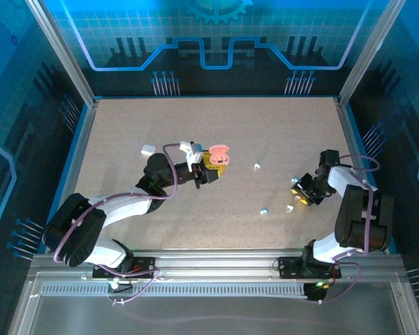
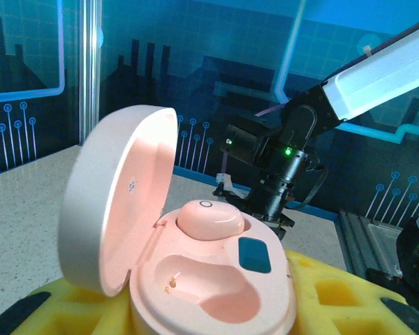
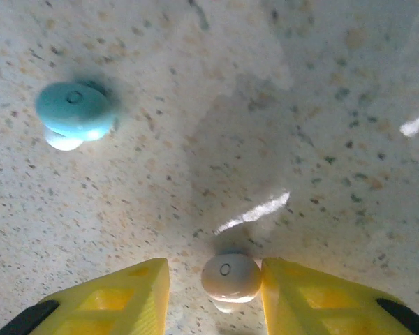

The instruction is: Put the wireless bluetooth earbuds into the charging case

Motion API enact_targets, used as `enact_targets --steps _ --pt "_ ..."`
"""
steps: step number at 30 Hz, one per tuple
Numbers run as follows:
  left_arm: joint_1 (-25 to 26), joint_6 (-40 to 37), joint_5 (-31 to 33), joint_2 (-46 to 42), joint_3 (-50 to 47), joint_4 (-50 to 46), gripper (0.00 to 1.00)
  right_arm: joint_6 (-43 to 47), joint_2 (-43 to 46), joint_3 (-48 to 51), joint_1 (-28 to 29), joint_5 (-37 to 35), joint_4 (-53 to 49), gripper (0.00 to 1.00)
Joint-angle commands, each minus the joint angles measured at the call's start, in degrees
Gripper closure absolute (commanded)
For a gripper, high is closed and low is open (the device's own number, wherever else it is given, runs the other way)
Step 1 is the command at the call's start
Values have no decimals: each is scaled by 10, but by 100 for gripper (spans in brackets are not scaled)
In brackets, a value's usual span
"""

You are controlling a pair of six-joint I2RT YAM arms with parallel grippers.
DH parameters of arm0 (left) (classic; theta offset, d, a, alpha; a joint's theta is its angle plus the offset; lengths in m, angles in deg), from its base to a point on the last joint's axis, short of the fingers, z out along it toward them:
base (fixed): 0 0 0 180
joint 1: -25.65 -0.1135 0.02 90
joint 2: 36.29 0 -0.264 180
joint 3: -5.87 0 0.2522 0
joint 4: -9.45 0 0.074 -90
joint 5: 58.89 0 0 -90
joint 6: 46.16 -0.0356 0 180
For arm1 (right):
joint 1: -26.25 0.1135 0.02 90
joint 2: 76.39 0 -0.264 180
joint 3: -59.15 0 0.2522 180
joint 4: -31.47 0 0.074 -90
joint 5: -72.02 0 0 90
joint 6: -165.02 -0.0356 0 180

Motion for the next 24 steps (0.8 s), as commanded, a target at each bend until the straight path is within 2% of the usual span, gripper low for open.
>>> enact_targets --steps 1,24 --pt "-4 5 -1 -4 5 16 61 18 -8 -21 12 -16 -10 60" --pt "-4 4 -1 -6 2 14 61 102 -87 -110 65 -104 -87 62"
